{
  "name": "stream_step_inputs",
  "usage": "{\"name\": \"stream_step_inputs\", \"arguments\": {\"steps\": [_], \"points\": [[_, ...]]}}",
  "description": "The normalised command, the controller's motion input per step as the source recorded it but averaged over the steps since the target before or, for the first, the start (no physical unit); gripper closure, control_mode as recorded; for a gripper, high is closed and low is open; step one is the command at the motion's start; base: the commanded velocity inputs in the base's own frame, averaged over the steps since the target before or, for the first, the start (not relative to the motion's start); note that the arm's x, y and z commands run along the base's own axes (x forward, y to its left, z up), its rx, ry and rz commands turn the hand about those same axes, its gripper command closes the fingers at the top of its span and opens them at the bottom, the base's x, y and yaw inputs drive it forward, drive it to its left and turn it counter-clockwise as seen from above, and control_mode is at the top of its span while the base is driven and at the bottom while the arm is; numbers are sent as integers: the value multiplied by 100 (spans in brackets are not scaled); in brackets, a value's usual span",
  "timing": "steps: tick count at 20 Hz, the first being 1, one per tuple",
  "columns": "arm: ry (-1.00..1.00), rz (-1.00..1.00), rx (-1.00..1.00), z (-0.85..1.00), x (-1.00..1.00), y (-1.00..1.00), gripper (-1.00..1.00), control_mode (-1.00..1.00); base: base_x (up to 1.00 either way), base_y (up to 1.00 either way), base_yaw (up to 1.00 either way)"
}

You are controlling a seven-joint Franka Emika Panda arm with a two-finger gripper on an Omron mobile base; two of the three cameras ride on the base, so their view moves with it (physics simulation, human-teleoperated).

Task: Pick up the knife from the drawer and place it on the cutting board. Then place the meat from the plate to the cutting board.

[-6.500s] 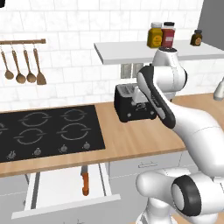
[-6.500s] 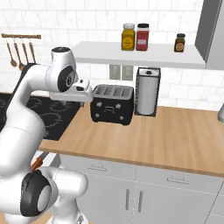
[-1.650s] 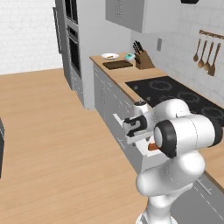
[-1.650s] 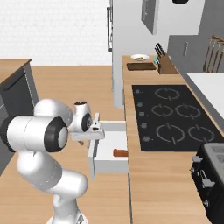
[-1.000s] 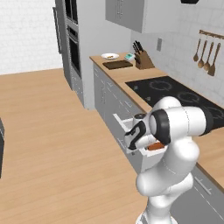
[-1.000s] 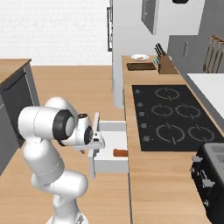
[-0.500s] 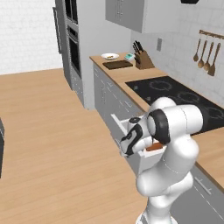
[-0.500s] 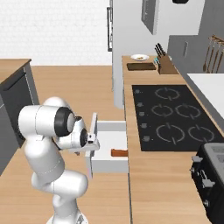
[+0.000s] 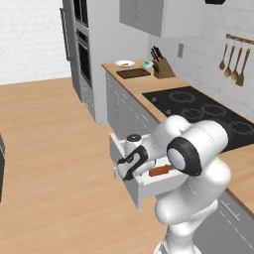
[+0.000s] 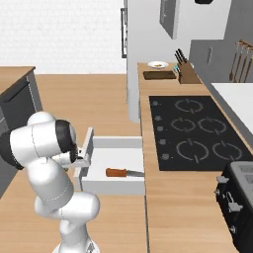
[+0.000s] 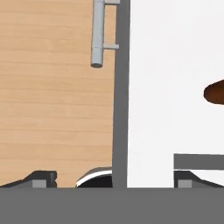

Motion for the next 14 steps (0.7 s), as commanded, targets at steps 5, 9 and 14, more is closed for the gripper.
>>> {"name": "stream_step_inputs", "arguments": {"steps": [5,9,14], "points": [[0,0,4,48,0,100,-100,-100,0,0,0],[0,0,2,25,0,100,-100,-100,0,0,0],[-2,-5,1,44,2,76,-100,-100,0,0,0]]}}
